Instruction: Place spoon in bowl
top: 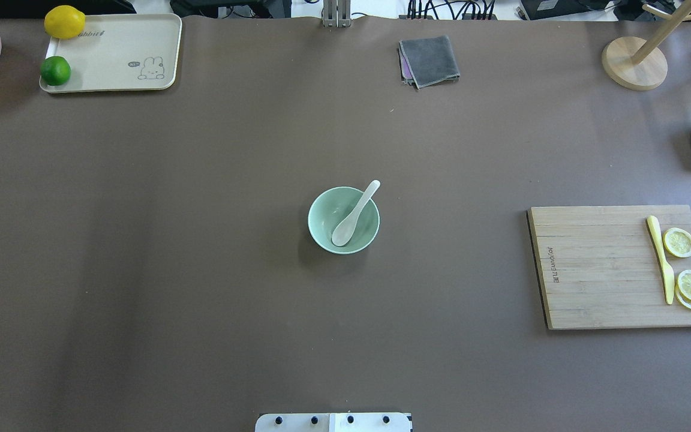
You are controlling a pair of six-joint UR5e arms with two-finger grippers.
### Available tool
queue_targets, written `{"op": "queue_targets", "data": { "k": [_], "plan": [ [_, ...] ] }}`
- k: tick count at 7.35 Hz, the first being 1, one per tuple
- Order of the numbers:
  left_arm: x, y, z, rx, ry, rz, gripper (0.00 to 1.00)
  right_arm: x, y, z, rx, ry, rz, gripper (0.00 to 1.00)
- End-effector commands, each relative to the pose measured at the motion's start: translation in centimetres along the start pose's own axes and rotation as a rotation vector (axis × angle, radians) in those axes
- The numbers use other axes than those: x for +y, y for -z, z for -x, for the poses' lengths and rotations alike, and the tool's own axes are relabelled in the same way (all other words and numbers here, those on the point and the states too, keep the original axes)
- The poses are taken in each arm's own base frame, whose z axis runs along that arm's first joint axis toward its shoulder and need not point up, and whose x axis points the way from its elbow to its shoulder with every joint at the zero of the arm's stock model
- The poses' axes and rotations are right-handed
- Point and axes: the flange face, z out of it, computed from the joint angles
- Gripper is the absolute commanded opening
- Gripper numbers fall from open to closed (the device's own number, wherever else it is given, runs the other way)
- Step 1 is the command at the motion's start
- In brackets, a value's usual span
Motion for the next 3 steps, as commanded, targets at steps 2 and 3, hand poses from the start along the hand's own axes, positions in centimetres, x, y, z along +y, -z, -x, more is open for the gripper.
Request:
{"op": "queue_targets", "data": {
  "k": [2, 3],
  "plan": [
    [0.02, -0.09, 0.03, 0.000, 0.000, 0.002, 0.99, -0.01, -0.12, 0.02, -0.002, 0.000, 0.002, 1.00],
    [-0.06, -0.05, -0.01, 0.000, -0.002, 0.001, 0.99, -0.05, -0.11, 0.11, -0.002, 0.003, 0.002, 1.00]
  ]
}}
